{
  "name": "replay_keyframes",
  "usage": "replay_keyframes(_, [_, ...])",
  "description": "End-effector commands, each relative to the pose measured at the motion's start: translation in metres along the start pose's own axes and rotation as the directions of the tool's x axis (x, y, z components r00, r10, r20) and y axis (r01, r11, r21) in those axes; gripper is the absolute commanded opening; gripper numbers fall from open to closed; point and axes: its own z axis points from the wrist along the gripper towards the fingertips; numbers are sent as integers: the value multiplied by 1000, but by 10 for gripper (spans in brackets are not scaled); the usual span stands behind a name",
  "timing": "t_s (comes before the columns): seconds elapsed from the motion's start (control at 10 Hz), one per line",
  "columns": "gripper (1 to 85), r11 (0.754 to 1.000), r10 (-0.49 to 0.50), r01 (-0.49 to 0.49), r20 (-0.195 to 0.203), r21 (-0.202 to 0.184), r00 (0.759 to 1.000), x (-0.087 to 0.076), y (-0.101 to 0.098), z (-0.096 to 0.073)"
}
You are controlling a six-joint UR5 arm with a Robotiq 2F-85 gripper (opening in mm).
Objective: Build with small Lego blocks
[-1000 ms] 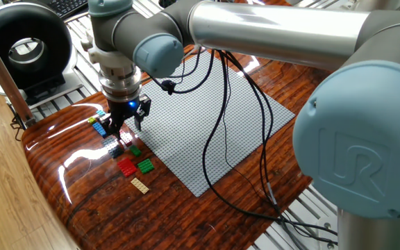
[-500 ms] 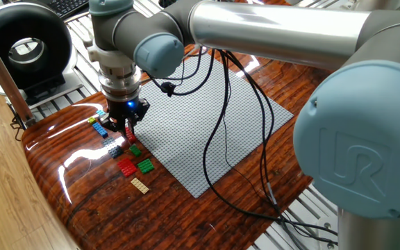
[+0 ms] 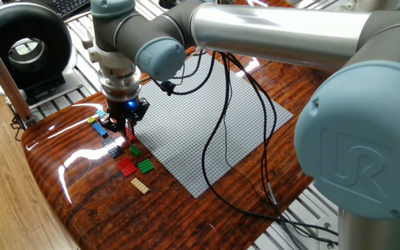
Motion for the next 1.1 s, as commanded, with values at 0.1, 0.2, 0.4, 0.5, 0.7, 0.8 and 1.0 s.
replay_keyframes(0.1, [13,999,15,-16,-11,-36,1000,6,12,-8])
replay_keyframes(0.2, [13,999,16,-17,-16,-30,1000,9,14,-15])
replay_keyframes(0.4, [13,1000,21,-22,-38,-17,999,13,21,-23])
replay_keyframes(0.5, [13,1000,11,-11,-32,-21,999,11,23,-25])
replay_keyframes(0.7, [13,1000,4,-5,-50,-12,999,17,20,-37])
replay_keyframes(0.8, [13,1000,0,0,-56,-13,998,19,18,-44])
replay_keyframes(1.0, [13,1000,-12,11,-46,-28,999,16,22,-44])
